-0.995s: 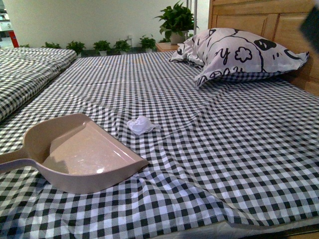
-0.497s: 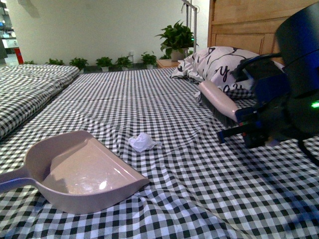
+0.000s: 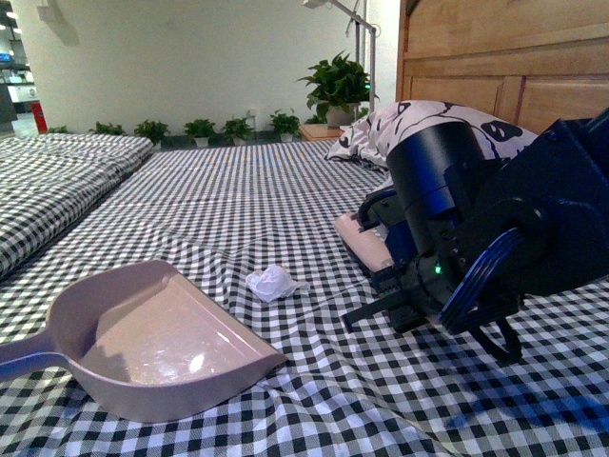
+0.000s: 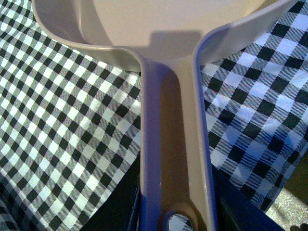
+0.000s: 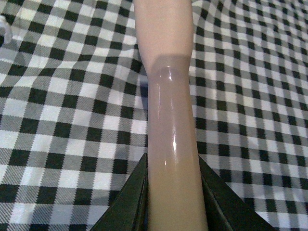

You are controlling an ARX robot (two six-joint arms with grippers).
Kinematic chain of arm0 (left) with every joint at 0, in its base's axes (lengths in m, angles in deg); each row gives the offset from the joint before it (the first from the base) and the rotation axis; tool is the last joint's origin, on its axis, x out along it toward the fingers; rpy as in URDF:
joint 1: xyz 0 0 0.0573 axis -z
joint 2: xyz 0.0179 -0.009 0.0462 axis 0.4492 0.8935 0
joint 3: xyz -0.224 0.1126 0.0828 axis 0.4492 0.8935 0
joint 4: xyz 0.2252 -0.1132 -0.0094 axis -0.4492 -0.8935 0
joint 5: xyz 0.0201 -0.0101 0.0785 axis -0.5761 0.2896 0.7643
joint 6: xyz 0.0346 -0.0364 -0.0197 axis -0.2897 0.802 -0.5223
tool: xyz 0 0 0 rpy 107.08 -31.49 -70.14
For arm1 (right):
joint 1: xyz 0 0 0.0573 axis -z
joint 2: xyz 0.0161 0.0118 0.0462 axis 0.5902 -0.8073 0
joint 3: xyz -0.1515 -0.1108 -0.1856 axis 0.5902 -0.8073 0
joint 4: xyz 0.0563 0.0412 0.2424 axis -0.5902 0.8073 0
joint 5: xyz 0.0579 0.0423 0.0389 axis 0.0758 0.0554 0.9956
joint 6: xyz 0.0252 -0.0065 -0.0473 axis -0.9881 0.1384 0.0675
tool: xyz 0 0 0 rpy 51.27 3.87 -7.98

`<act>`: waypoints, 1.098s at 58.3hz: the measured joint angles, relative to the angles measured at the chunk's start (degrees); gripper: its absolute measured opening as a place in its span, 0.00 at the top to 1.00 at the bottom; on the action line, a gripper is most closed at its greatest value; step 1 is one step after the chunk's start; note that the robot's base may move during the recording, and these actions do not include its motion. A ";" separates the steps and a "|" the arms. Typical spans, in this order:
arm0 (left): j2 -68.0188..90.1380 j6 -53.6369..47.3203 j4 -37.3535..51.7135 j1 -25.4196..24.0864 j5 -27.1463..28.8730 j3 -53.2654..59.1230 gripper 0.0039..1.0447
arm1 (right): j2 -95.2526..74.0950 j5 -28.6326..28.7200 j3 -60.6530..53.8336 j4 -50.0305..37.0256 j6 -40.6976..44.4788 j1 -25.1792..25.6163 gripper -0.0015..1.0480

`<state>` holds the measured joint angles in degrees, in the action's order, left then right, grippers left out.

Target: Clean up trash

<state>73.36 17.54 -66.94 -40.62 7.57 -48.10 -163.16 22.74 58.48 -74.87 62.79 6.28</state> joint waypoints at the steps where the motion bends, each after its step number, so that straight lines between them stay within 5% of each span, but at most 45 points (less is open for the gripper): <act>1: 0.00 0.00 0.00 0.00 0.00 0.00 0.74 | -0.20 -0.17 0.13 0.00 0.02 -0.20 0.80; 19: 0.00 -0.02 0.00 0.00 0.00 0.00 0.74 | -0.15 5.16 -0.59 2.43 0.31 -3.85 0.80; 26: 0.00 -0.02 0.00 0.00 0.00 0.00 0.74 | 4.48 18.16 -3.89 7.34 1.14 -7.96 0.80; 41: 0.00 -0.13 -0.02 0.00 0.00 0.00 0.74 | 16.28 35.47 -7.89 14.62 4.33 -11.56 0.80; 64: 0.00 -0.22 -0.02 0.00 0.00 -0.02 0.74 | 22.69 32.61 -10.60 10.62 2.47 -2.32 0.80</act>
<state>73.36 17.32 -66.96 -40.62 7.57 -48.12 -140.47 55.35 47.88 -64.24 65.26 3.97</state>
